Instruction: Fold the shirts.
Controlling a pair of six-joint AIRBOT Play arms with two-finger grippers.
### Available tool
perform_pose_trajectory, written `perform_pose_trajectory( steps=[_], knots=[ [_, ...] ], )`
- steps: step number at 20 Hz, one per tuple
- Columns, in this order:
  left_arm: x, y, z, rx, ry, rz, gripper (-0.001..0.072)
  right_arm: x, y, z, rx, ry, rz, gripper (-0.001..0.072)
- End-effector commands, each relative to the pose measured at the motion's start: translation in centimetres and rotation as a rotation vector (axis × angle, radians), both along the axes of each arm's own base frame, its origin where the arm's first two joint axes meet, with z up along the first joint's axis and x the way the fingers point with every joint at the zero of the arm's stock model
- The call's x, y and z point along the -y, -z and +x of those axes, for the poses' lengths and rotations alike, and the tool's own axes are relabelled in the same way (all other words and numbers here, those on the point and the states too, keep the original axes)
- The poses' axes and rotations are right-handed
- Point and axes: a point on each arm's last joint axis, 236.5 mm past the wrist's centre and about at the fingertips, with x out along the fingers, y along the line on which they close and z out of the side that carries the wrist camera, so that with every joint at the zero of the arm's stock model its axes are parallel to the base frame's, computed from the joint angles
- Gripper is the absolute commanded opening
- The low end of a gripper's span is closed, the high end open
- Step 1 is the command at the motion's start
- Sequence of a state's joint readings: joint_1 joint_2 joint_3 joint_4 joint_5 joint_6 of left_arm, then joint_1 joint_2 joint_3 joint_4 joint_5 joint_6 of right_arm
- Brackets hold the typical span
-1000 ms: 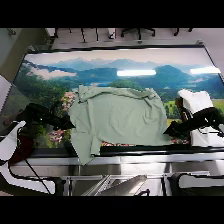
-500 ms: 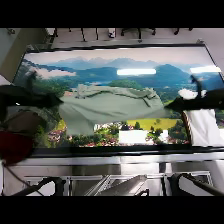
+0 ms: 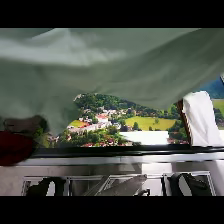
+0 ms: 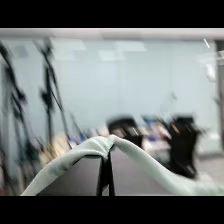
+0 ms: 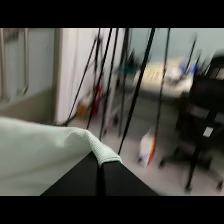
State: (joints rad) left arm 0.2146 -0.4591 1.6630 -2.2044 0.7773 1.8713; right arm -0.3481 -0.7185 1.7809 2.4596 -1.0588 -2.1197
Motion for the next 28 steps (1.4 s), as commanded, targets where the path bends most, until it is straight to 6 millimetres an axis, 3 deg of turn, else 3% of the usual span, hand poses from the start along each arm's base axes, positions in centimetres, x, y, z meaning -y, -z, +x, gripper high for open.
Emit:
perform_pose_trajectory(
  steps=[1, 4, 7, 10, 13, 16, 18, 19, 21, 23, 26, 28],
  knots=[
    [-2.1, -2.6, -6.6, 0.134, -0.166, -0.008, 0.0014, -0.8, -3.8, -4.7, 0.153, 0.037, -0.017, 0.0029],
    [-2.5, 1.9, 1.3, -0.150, -0.126, 0.022, 0.0014, -0.3, -1.3, -1.7, 0.044, 0.016, -0.016, 0.0029],
    [-2.8, 9.9, 11.4, -0.475, -0.055, 0.025, 0.0015, 0.6, 5.2, 3.9, -0.210, -0.042, 0.044, 0.0028],
    [-0.3, 21.6, 20.4, -0.807, 0.071, 0.040, 0.0015, 1.8, 16.2, 10.5, -0.515, -0.089, 0.141, 0.0028],
    [2.0, 35.8, 27.6, -1.101, 0.092, 0.108, 0.0015, 2.4, 30.5, 16.1, -0.790, -0.079, 0.228, 0.0029],
    [1.1, 50.8, 32.5, -1.359, 0.024, 0.180, 0.0015, 5.5, 45.2, 21.2, -0.979, 0.083, 0.328, 0.0028],
    [-0.6, 58.2, 34.9, -1.509, -0.008, 0.133, 0.0015, 7.5, 52.2, 23.5, -1.095, 0.154, 0.375, 0.0028],
    [-1.7, 61.0, 36.1, -1.576, -0.033, 0.084, 0.0015, 8.1, 54.7, 24.5, -1.145, 0.168, 0.404, 0.0028],
    [-3.1, 64.2, 38.5, -1.654, -0.058, 0.027, 0.0014, 8.6, 57.5, 26.8, -1.218, 0.163, 0.456, 0.0028],
    [-3.6, 64.0, 41.7, -1.630, -0.073, -0.014, 0.0014, 8.8, 57.2, 29.5, -1.216, 0.146, 0.480, 0.0027],
    [-3.0, 59.3, 46.9, -1.488, -0.069, -0.027, 0.0014, 9.3, 54.2, 33.0, -1.172, 0.129, 0.516, 0.0028],
    [-2.7, 55.7, 49.1, -1.411, -0.066, -0.056, 0.0014, 9.6, 52.0, 34.3, -1.138, 0.123, 0.538, 0.0028]
  ],
)
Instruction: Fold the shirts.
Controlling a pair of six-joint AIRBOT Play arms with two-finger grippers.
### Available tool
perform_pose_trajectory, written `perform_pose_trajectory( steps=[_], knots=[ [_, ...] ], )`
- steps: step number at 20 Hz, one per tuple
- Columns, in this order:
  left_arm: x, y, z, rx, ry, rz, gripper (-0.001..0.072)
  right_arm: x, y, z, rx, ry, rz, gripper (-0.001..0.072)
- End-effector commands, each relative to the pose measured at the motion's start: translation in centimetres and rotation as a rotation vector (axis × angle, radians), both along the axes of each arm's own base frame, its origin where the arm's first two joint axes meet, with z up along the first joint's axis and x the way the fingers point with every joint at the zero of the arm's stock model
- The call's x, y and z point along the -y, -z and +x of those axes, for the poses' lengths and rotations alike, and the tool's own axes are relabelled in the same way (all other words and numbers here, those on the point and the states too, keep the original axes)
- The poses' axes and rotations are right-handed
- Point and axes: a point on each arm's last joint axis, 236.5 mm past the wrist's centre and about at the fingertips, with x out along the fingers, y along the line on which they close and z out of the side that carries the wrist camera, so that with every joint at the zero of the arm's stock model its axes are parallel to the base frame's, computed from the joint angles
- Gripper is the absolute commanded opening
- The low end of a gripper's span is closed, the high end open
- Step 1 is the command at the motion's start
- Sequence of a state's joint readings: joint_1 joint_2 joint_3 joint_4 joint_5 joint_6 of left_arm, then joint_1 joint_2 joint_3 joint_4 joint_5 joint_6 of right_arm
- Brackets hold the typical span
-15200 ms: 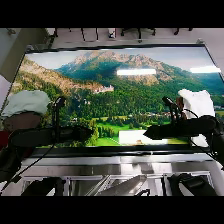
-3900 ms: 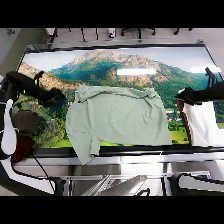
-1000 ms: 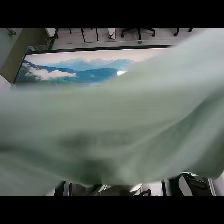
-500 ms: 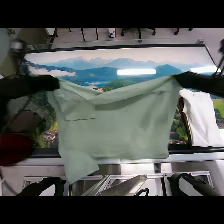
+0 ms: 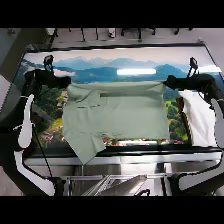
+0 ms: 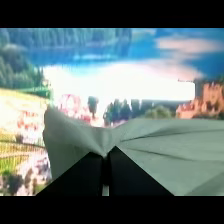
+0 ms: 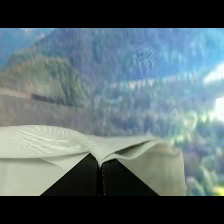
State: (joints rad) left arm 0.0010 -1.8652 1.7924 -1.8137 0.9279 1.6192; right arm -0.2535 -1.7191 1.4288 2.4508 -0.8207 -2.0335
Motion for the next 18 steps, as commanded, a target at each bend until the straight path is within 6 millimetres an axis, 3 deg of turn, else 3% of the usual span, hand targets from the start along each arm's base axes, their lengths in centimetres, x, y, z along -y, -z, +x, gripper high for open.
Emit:
perform_pose_trajectory(
  steps=[1, 4, 12, 16, 18],
  knots=[
    [0.1, -4.1, 3.8, 0.100, -0.029, -0.022, 0.0015, 0.4, -2.2, 2.3, 0.025, 0.015, 0.030, 0.0028],
    [0.3, -4.1, 3.7, 0.089, -0.022, -0.022, 0.0014, 0.1, -1.5, 2.0, 0.005, -0.005, 0.016, 0.0028],
    [-1.2, 3.2, 0.0, -0.101, -0.020, 0.060, 0.0014, -1.3, 6.9, 0.3, -0.173, -0.081, -0.100, 0.0028],
    [-2.2, 5.1, -1.9, -0.189, -0.042, 0.093, 0.0014, -0.9, 9.5, -0.3, -0.239, -0.072, -0.123, 0.0028],
    [-2.4, 5.9, -2.8, -0.230, -0.038, 0.107, 0.0014, -0.6, 9.8, -0.7, -0.253, -0.076, -0.145, 0.0028]
  ],
)
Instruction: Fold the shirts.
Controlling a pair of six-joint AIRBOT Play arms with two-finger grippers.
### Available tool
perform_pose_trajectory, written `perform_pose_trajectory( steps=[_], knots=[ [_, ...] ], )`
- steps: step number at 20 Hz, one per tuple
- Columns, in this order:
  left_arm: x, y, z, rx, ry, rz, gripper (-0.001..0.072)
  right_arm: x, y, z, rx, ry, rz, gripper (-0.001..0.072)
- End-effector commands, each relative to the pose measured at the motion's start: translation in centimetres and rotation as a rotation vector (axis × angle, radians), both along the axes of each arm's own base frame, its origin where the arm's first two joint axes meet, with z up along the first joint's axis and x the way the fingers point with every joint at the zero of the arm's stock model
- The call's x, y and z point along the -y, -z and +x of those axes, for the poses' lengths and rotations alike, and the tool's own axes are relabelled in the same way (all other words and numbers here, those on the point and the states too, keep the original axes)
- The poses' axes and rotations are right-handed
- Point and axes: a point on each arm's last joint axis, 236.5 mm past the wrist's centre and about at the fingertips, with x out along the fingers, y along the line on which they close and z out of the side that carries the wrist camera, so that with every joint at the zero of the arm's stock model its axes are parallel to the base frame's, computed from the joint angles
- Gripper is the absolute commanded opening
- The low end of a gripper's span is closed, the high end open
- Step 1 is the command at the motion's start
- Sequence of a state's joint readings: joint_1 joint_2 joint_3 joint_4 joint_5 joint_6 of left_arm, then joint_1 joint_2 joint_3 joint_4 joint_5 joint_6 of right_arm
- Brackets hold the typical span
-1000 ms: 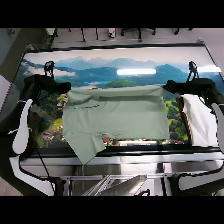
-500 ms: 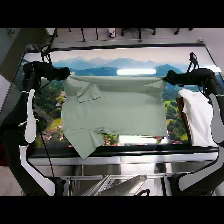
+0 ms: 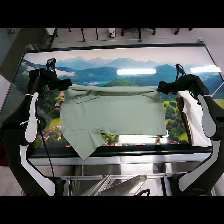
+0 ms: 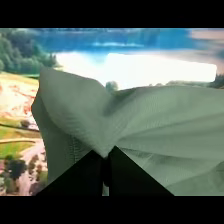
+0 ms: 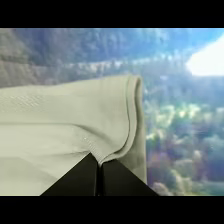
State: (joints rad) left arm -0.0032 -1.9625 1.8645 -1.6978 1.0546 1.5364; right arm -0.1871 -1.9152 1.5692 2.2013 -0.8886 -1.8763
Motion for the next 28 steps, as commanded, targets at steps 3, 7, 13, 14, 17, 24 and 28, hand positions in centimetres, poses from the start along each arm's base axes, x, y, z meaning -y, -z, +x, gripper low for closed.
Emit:
perform_pose_trajectory(
  steps=[3, 7, 13, 14, 17, 24, 28],
  knots=[
    [-0.7, 2.7, -2.3, -0.120, -0.007, 0.030, 0.0014, 0.6, 1.3, -0.5, -0.033, -0.004, -0.041, 0.0028],
    [0.0, 4.4, -2.7, -0.173, 0.004, 0.030, 0.0014, 0.6, 1.3, -0.5, -0.033, -0.004, -0.041, 0.0028],
    [1.3, 4.0, -2.2, -0.144, 0.008, -0.008, 0.0015, 0.4, 1.2, -0.5, -0.034, -0.003, -0.030, 0.0108],
    [1.7, 3.9, -2.2, -0.145, 0.007, -0.028, 0.0043, -0.1, 0.8, -0.3, -0.030, 0.006, 0.001, 0.0276],
    [2.7, 1.9, -2.1, -0.122, 0.003, -0.078, 0.0700, -1.0, -1.7, -0.3, -0.008, 0.007, 0.055, 0.0335],
    [-2.6, -9.9, -9.0, -0.169, -0.059, -0.093, 0.0698, 3.1, -12.5, -8.2, -0.047, -0.092, 0.068, 0.0498],
    [-3.1, -7.7, -20.8, -0.409, -0.060, -0.118, 0.0699, 5.8, -8.6, -16.8, -0.202, -0.066, 0.111, 0.0483]
  ],
)
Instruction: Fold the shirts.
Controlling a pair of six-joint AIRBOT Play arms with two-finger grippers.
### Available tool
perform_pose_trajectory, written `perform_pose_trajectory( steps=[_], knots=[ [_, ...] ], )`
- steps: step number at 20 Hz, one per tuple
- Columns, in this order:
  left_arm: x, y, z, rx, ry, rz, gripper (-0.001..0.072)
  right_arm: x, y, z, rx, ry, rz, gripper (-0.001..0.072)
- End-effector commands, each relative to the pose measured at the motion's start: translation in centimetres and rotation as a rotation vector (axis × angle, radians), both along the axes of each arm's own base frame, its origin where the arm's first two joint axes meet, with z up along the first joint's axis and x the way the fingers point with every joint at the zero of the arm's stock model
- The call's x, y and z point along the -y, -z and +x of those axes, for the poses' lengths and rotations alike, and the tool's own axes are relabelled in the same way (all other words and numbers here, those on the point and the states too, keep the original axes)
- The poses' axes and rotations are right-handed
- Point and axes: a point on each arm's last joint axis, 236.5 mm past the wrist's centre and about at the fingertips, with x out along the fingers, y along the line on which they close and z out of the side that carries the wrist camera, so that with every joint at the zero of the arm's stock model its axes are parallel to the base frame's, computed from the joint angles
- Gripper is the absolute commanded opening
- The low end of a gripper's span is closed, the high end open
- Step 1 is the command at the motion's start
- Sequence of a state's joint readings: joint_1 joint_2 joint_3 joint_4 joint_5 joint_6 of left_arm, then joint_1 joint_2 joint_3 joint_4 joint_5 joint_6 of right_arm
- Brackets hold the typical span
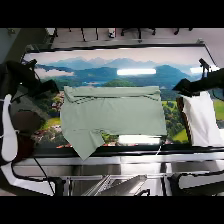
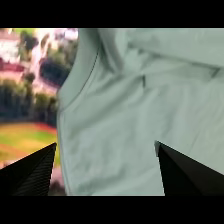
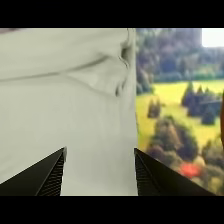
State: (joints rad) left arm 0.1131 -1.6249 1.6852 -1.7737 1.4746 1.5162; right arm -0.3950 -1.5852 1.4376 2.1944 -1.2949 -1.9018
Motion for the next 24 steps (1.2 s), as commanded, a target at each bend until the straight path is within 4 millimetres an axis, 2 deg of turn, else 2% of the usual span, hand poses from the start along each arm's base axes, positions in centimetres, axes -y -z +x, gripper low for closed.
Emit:
perform_pose_trajectory(
  steps=[1, 2, 4, 7, 8, 11, 14, 18, 19, 20, 21, 22, 24],
  knots=[
    [1.2, 2.4, -10.9, -0.196, 0.007, -0.062, 0.0699, 1.5, 3.1, -7.7, -0.125, 0.017, 0.053, 0.0483],
    [3.2, 4.0, -13.7, -0.222, 0.000, -0.126, 0.0699, 1.5, 4.4, -9.1, -0.137, 0.065, 0.093, 0.0483],
    [6.8, 7.4, -18.2, -0.244, -0.031, -0.233, 0.0699, 0.7, 5.8, -10.4, -0.120, 0.117, 0.187, 0.0483],
    [9.1, 11.5, -23.1, -0.279, -0.078, -0.282, 0.0699, -0.2, 7.6, -11.6, -0.152, 0.134, 0.218, 0.0483],
    [9.5, 12.4, -24.0, -0.277, -0.097, -0.293, 0.0699, -0.4, 7.7, -11.8, -0.155, 0.127, 0.219, 0.0483],
    [10.6, 13.7, -24.0, -0.226, -0.188, -0.354, 0.0699, -0.8, 7.8, -11.8, -0.157, 0.118, 0.219, 0.0483],
    [10.6, 14.4, -23.6, -0.198, -0.228, -0.359, 0.0698, -1.5, 7.8, -11.6, -0.158, 0.097, 0.214, 0.0483],
    [10.2, 14.3, -21.1, -0.134, -0.269, -0.361, 0.0692, -2.6, 8.6, -11.7, -0.182, 0.067, 0.221, 0.0484],
    [10.3, 14.6, -20.9, -0.146, -0.274, -0.363, 0.0554, -3.1, 9.1, -11.8, -0.197, 0.057, 0.227, 0.0484],
    [10.2, 14.9, -20.7, -0.164, -0.275, -0.362, 0.0314, -3.5, 9.6, -12.1, -0.217, 0.048, 0.236, 0.0484],
    [10.3, 15.3, -20.5, -0.182, -0.269, -0.360, 0.0040, -3.9, 10.2, -12.5, -0.242, 0.038, 0.247, 0.0484],
    [10.3, 15.4, -20.3, -0.187, -0.240, -0.359, 0.0016, -4.4, 10.9, -12.9, -0.268, 0.029, 0.257, 0.0484],
    [10.5, 14.7, -19.4, -0.181, -0.200, -0.365, 0.0016, -5.1, 11.9, -13.9, -0.314, 0.013, 0.270, 0.0484]
  ],
)
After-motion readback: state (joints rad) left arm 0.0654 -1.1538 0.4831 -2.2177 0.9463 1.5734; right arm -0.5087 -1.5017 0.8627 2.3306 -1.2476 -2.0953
